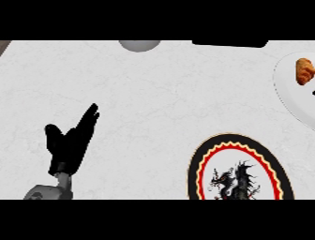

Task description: Pick the croissant from the plate and place it in the plate

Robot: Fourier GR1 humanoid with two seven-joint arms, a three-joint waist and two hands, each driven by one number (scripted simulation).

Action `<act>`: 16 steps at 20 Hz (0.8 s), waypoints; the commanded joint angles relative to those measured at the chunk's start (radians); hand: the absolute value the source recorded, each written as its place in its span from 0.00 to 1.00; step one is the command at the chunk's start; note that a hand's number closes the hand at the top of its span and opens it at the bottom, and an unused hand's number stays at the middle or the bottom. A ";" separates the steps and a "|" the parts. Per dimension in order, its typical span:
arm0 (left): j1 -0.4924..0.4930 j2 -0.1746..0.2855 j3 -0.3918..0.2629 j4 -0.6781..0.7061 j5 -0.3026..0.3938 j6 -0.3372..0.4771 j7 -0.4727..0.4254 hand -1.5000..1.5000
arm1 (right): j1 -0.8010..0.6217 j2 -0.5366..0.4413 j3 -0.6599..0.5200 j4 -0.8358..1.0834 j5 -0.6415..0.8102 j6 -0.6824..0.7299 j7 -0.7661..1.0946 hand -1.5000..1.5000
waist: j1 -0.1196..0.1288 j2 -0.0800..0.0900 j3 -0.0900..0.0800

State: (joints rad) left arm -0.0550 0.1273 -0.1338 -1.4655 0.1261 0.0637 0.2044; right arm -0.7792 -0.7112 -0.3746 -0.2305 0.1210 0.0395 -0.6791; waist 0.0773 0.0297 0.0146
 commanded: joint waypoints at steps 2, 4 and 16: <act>0.040 0.027 0.026 0.022 0.019 -0.021 0.008 0.50 | 0.008 -0.074 -0.075 0.066 -0.068 0.126 -0.011 0.00 | -0.007 0.003 -0.006; 0.036 -0.005 -0.006 0.026 0.003 -0.008 0.015 0.50 | -0.003 -0.107 -0.084 0.086 -0.078 0.202 0.023 0.00 | -0.009 0.005 -0.005; 0.057 0.003 0.017 0.009 0.007 -0.003 0.009 0.50 | 0.203 -0.205 -0.037 0.067 -0.039 0.584 -0.154 0.00 | -0.038 -0.006 -0.005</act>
State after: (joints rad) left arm -0.0262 0.1329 -0.1137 -1.4827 0.1301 0.0661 0.2069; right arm -0.6429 -0.8933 -0.4268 -0.1577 0.0669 0.4730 -0.7177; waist 0.0469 0.0211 0.0148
